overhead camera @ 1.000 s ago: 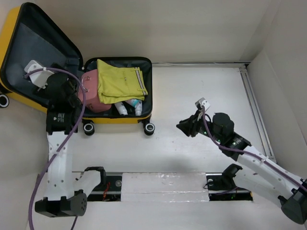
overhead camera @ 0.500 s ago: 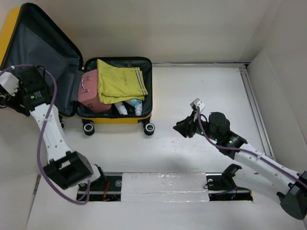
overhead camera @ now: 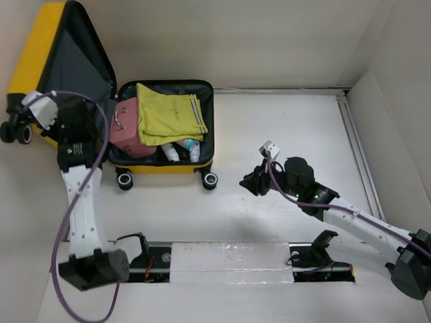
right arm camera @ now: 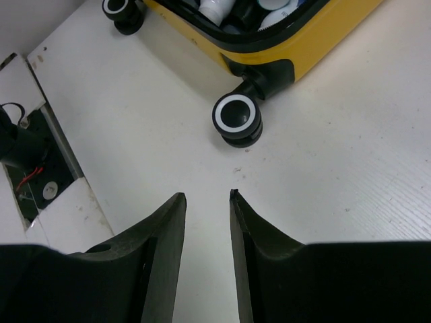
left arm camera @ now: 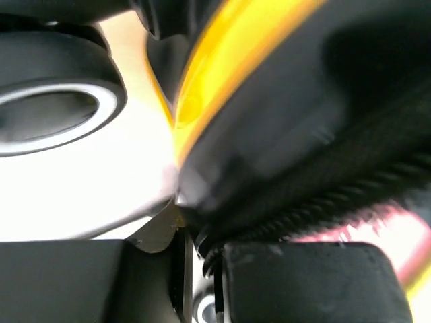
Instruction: Pack the luggage
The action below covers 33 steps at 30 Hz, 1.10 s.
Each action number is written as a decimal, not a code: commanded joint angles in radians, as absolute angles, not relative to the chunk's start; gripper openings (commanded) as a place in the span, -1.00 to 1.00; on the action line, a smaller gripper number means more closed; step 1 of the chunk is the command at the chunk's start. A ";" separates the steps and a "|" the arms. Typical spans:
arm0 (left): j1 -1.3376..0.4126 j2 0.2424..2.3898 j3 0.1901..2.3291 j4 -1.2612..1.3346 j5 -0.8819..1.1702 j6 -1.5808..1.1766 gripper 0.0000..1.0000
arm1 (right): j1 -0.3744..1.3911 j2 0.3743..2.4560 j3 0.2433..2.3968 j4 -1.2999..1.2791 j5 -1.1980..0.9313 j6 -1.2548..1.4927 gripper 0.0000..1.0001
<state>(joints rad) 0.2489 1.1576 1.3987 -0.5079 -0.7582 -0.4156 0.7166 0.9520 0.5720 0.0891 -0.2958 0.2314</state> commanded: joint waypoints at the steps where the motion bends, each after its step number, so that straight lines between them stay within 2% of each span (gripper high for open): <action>1: 0.068 1.002 1.292 -0.440 -0.543 -0.425 -1.00 | 0.729 0.946 0.594 0.155 -0.266 0.218 -0.23; 3: -0.058 0.914 1.235 -0.378 -0.410 -0.425 -1.00 | 0.729 0.946 0.594 0.155 -0.247 0.228 -0.23; 4: -0.080 0.893 1.214 -0.361 -0.253 -0.413 -1.00 | 0.738 0.946 0.603 0.144 -0.229 0.229 -0.23; 8: -0.080 0.793 1.008 -0.170 0.201 -0.353 -1.00 | 0.738 0.923 0.632 0.135 -0.186 0.259 -0.23; 10: -0.080 0.784 0.994 -0.146 0.300 -0.293 -1.00 | 0.738 0.914 0.641 0.126 -0.186 0.270 -0.23; 11: -0.080 0.799 1.005 -0.169 0.348 -0.266 -0.91 | 0.738 0.914 0.656 0.126 -0.175 0.279 -0.23; 12: -0.080 0.810 1.005 -0.187 0.360 -0.238 -0.69 | 0.738 0.914 0.666 0.126 -0.175 0.279 -0.23; 13: -0.080 0.810 1.014 -0.187 0.377 -0.226 -0.05 | 0.738 0.928 0.681 0.126 -0.166 0.288 -0.21; 14: -0.080 0.810 1.014 -0.169 0.393 -0.225 0.07 | 0.738 0.928 0.690 0.126 -0.166 0.288 -0.21; 17: -0.080 0.834 1.057 -0.100 0.511 -0.225 0.04 | 0.738 0.981 0.733 0.117 -0.129 0.288 -0.21; 18: -0.080 0.859 1.078 -0.100 0.606 -0.225 0.12 | 0.738 0.992 0.747 0.117 -0.117 0.288 -0.21; 19: -0.080 0.929 1.132 -0.100 0.664 -0.236 0.33 | 0.738 1.003 0.774 0.107 -0.117 0.288 -0.21; 20: -0.080 0.958 1.153 -0.100 0.716 -0.236 0.90 | 0.738 1.015 0.785 0.107 -0.117 0.288 -0.21; 21: -0.080 0.982 1.166 -0.100 0.814 -0.236 1.00 | 0.738 1.015 0.796 0.107 -0.107 0.288 -0.21; 25: -0.080 1.008 1.175 -0.137 0.905 -0.180 1.00 | 0.738 1.034 0.848 0.074 -0.055 0.267 -0.21; 28: -0.167 1.019 1.192 -0.178 0.931 -0.158 1.00 | 0.738 1.046 0.890 0.043 -0.022 0.247 -0.21; 33: -0.192 1.048 1.221 -0.123 1.307 -0.158 1.00 | 0.738 1.055 0.978 -0.012 0.031 0.218 -0.21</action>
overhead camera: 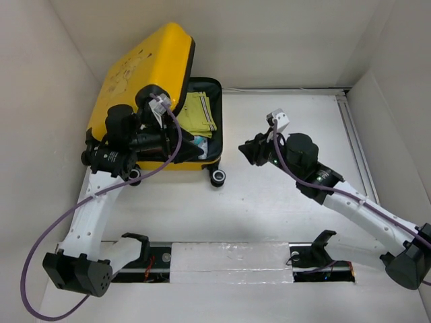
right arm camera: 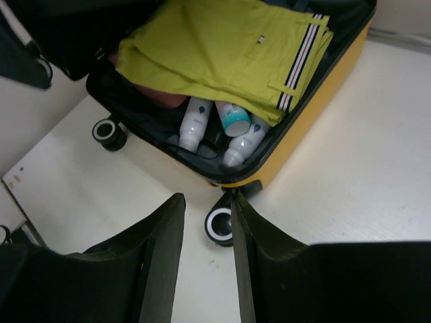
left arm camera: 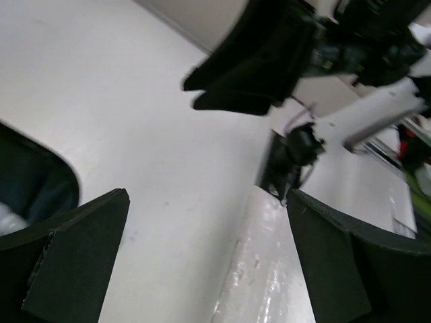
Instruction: Pack the luggage
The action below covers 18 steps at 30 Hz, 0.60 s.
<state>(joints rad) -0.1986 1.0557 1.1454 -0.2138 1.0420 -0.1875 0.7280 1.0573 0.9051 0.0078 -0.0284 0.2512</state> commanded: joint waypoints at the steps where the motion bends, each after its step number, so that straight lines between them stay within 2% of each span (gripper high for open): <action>1: -0.192 1.048 1.221 -0.111 1.349 -0.158 1.00 | 0.738 1.055 0.979 -0.030 0.040 0.218 -0.21; 3: -0.205 1.048 1.245 -0.110 1.431 -0.158 1.00 | 0.738 1.042 0.991 -0.044 0.078 0.209 -0.21; 6: -0.206 1.033 1.232 0.029 1.492 -0.256 1.00 | 0.738 1.019 1.000 -0.066 0.104 0.198 -0.18; 7: -0.206 1.004 1.188 0.108 1.493 -0.320 1.00 | 0.738 1.019 1.011 -0.075 0.104 0.198 -0.18; 8: -0.206 0.988 1.157 0.325 1.480 -0.401 1.00 | 0.738 1.009 1.020 -0.075 0.115 0.198 -0.18; 9: -0.206 0.973 1.120 0.474 1.470 -0.616 1.00 | 0.738 1.009 1.020 -0.086 0.115 0.189 -0.18; 11: -0.206 0.962 1.101 0.616 1.419 -0.683 1.00 | 0.738 1.009 1.043 -0.095 0.115 0.189 -0.18; 14: -0.206 0.991 1.166 0.617 1.280 -0.705 1.00 | 0.738 1.028 1.066 -0.106 0.124 0.178 -0.26; 16: -0.183 1.026 1.225 0.418 1.136 -0.643 1.00 | 0.738 1.054 1.075 -0.106 0.114 0.169 -0.49; 17: -0.183 1.054 1.329 0.273 0.907 -0.571 1.00 | 0.738 1.063 1.075 -0.106 0.101 0.169 -0.57; 18: -0.183 1.115 1.366 0.083 0.776 -0.478 0.83 | 0.729 1.075 1.084 -0.115 0.101 0.157 -0.73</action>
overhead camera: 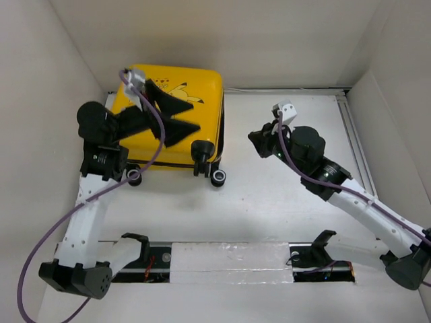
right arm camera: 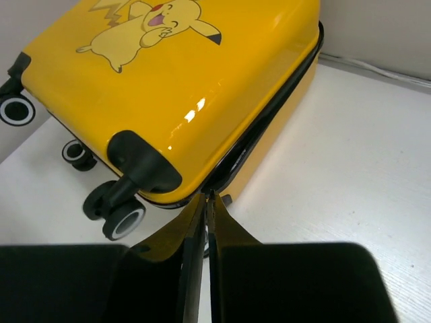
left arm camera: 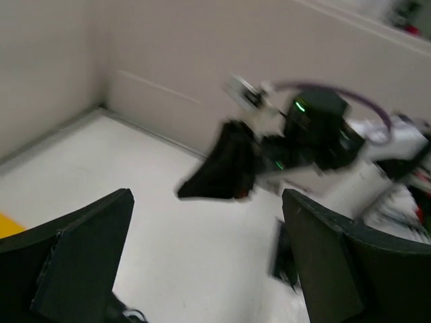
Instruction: Pack the luggage
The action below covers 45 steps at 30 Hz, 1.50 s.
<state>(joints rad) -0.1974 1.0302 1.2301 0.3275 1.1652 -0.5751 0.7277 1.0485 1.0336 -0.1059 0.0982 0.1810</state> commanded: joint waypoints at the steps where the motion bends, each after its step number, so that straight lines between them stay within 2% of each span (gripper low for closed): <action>1: -0.183 1.147 1.388 0.030 0.664 -0.468 0.74 | 0.729 1.104 1.085 -0.115 0.091 0.147 -0.81; 3: -0.169 1.245 1.443 -0.041 0.407 -0.425 0.36 | 0.716 1.138 1.085 -0.115 0.072 0.147 -0.86; 4: -0.157 1.273 1.459 -0.116 0.291 -0.411 -0.06 | 0.716 1.172 1.085 -0.115 0.072 0.137 -0.86; 6: -0.127 1.311 1.468 -0.127 0.089 -0.411 -0.21 | 0.706 1.201 1.075 -0.097 0.060 0.137 -0.86; 8: -0.046 1.341 1.457 -0.103 0.009 -0.463 -0.47 | 0.696 1.248 1.075 -0.062 0.048 0.137 -0.86; 9: 0.001 1.350 1.447 -0.080 0.053 -0.486 -0.56 | 0.665 1.268 1.086 -0.048 0.026 0.137 -1.00; 10: 0.102 1.388 1.434 -0.055 0.099 -0.509 -0.57 | 0.651 1.290 1.110 -0.038 0.009 0.137 -1.00; 12: 0.185 1.469 1.471 -0.073 0.170 -0.523 -0.64 | 0.617 1.362 1.144 -0.029 -0.017 0.149 -1.00; 14: 0.251 1.639 1.641 -0.179 0.151 -0.480 -0.83 | 0.568 1.409 1.187 -0.008 -0.047 0.166 -1.00; 16: 0.261 1.715 1.754 -0.323 0.033 -0.425 -0.98 | 0.542 1.474 1.209 0.021 -0.070 0.179 -1.00; 23: 0.336 1.796 1.729 -0.278 -0.043 -0.454 -1.00 | 0.517 1.701 1.310 0.054 -0.067 0.179 -1.00; 27: 0.351 1.914 1.765 -0.308 -0.043 -0.430 -1.00 | 0.540 1.802 1.393 0.054 -0.031 0.179 -1.00; 30: 0.351 1.985 1.775 -0.337 0.067 -0.400 -1.00 | 0.554 1.879 1.437 0.054 -0.021 0.170 -1.00; 33: 0.302 1.979 1.619 -0.232 0.116 -0.451 -1.00 | 0.563 1.943 1.491 0.054 -0.003 0.189 -1.00; 35: 0.253 1.930 1.430 -0.102 0.175 -0.501 -1.00 | 0.574 1.976 1.512 0.078 0.008 0.199 -1.00; 37: 0.235 1.930 1.413 -0.063 0.248 -0.564 -1.00 | 0.583 1.985 1.525 0.087 -0.001 0.212 -1.00; 40: 0.174 1.873 1.382 -0.063 0.249 -0.604 -1.00 | 0.592 1.996 1.525 0.115 -0.002 0.225 -1.00; 45: 0.005 1.671 1.142 0.050 0.218 -0.647 -1.00 | 0.574 1.912 1.392 0.144 -0.031 0.225 -1.00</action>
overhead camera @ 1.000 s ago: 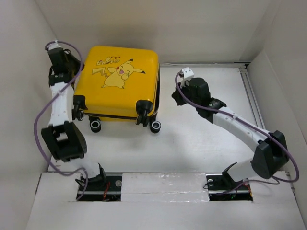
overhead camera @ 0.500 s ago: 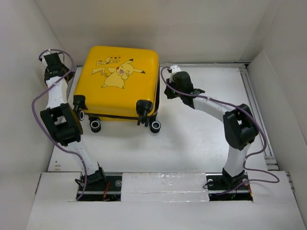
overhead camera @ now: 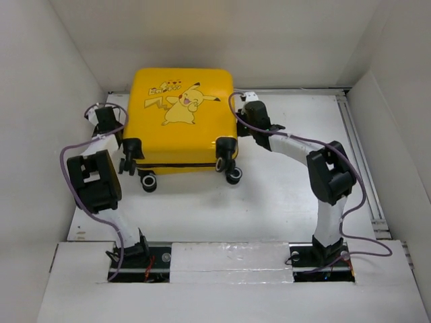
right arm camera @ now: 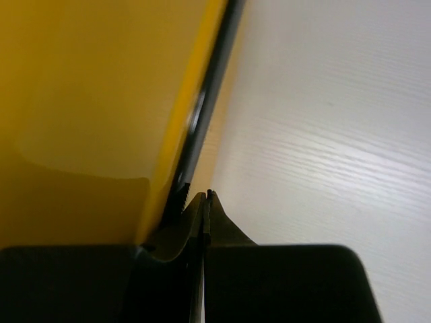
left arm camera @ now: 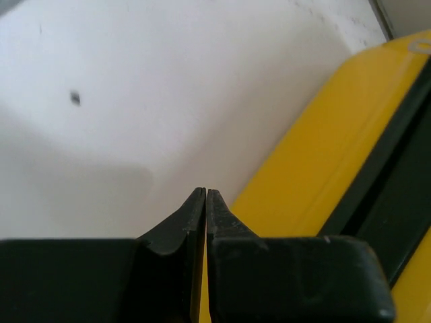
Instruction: Pack the luggage
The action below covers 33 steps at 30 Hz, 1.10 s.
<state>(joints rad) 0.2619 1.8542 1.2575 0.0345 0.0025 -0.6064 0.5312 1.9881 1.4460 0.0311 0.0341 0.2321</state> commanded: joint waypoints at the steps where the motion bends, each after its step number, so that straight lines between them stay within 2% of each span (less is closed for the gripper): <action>1: -0.020 1.643 1.087 0.125 0.218 -0.684 -1.00 | 0.562 1.854 1.353 0.153 -0.031 0.225 -1.00; 5: -0.135 1.531 0.817 0.308 0.262 -0.779 -1.00 | 0.505 1.720 1.210 0.190 -0.076 0.207 -1.00; 8: -0.304 1.410 0.656 0.327 0.175 -0.804 -1.00 | 0.415 1.654 1.184 0.132 -0.173 0.167 -1.00; 9: -0.305 1.410 0.655 0.327 0.149 -0.804 -1.00 | 0.414 1.654 1.184 0.121 -0.173 0.157 -1.00; 14: -0.565 1.203 0.560 0.266 -0.018 -0.882 -1.00 | 0.282 1.729 1.365 0.005 -0.357 0.120 -1.00; 17: -0.607 1.044 0.560 0.152 -0.178 -0.891 -0.95 | 0.262 1.804 1.516 -0.069 -0.400 0.110 -1.00; 18: -0.607 1.001 0.571 0.097 -0.213 -0.891 -0.65 | 0.262 1.813 1.549 -0.084 -0.400 0.110 -1.00; 20: -0.607 0.918 0.586 0.057 -0.356 -0.891 -0.17 | 0.250 1.813 1.607 -0.136 -0.346 0.110 -0.98; 21: -0.607 0.841 0.595 0.045 -0.408 -0.891 0.07 | 0.236 1.813 1.665 -0.159 -0.309 0.110 -0.85; 22: -0.607 0.807 0.595 0.044 -0.452 -0.891 0.50 | 0.226 1.813 1.689 -0.181 -0.276 0.130 -0.49; 25: -0.607 0.742 0.635 0.118 -0.538 -0.836 0.72 | 0.172 1.751 1.724 -0.242 -0.194 0.159 0.05; 27: -0.583 0.752 0.670 0.150 -0.538 -0.766 0.72 | 0.152 1.688 1.701 -0.242 -0.135 0.184 0.13; 29: -0.529 0.820 0.739 0.201 -0.529 -0.727 0.64 | 0.143 1.546 1.587 -0.226 -0.091 0.198 0.13; 30: -0.503 0.851 0.761 0.225 -0.497 -0.698 0.51 | 0.143 1.487 1.527 -0.180 -0.039 0.215 0.05; 31: -0.445 0.923 0.793 0.259 -0.473 -0.689 0.45 | 0.170 1.426 1.396 -0.163 -0.011 0.225 -0.17; 32: -0.407 0.966 0.810 0.325 -0.439 -0.689 0.40 | 0.184 1.296 1.325 -0.150 0.023 0.236 -0.72; 33: -0.369 1.010 0.830 0.353 -0.411 -0.689 0.37 | 0.204 1.229 1.251 -0.115 0.061 0.267 -0.94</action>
<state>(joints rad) -0.4530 0.8989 0.7807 0.1841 -0.4637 -0.7433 0.1661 1.4151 1.3846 -0.1730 -0.0566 0.1921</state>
